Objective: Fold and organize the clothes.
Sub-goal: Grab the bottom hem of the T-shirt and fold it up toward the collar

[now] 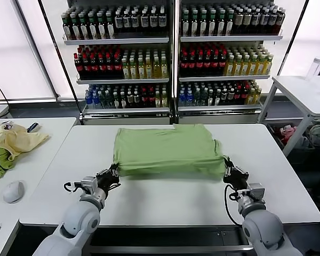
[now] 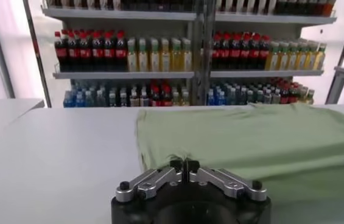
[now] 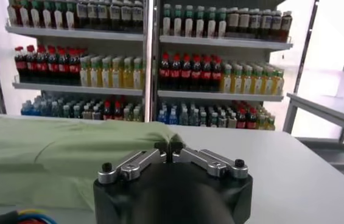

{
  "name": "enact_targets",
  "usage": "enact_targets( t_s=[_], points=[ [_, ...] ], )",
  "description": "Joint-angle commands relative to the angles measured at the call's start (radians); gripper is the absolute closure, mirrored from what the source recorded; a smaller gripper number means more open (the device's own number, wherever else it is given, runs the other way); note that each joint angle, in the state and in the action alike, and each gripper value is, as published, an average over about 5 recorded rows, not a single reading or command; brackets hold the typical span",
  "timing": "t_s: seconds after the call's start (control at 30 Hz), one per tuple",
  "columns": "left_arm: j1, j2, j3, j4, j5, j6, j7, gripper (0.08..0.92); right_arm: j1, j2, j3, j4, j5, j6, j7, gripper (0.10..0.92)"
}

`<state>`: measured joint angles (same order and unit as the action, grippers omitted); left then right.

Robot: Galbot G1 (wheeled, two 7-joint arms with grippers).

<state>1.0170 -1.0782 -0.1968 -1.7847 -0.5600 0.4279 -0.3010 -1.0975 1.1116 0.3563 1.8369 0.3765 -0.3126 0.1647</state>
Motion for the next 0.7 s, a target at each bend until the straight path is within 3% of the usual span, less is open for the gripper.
enact_targets(
  t_s=[0.03, 0.23, 0.7],
  points=[
    [-0.088, -0.014, 0.054, 0.113, 0.088, -0.008, -0.006, 0.896, 0.127, 0.003, -0.068, -0.122, -0.031, -0.007, 0.002, 0.903],
    [-0.105, -0.044, 0.065, 0.146, 0.125, -0.001, -0.023, 0.867, 0.133, 0.021, -0.087, -0.144, -0.057, -0.055, -0.004, 0.852],
    [-0.041, -0.04, 0.039, 0.082, 0.147, 0.007, -0.038, 0.492, -0.002, -0.005, -0.003, -0.072, 0.023, -0.121, 0.0, 0.451]
  ],
)
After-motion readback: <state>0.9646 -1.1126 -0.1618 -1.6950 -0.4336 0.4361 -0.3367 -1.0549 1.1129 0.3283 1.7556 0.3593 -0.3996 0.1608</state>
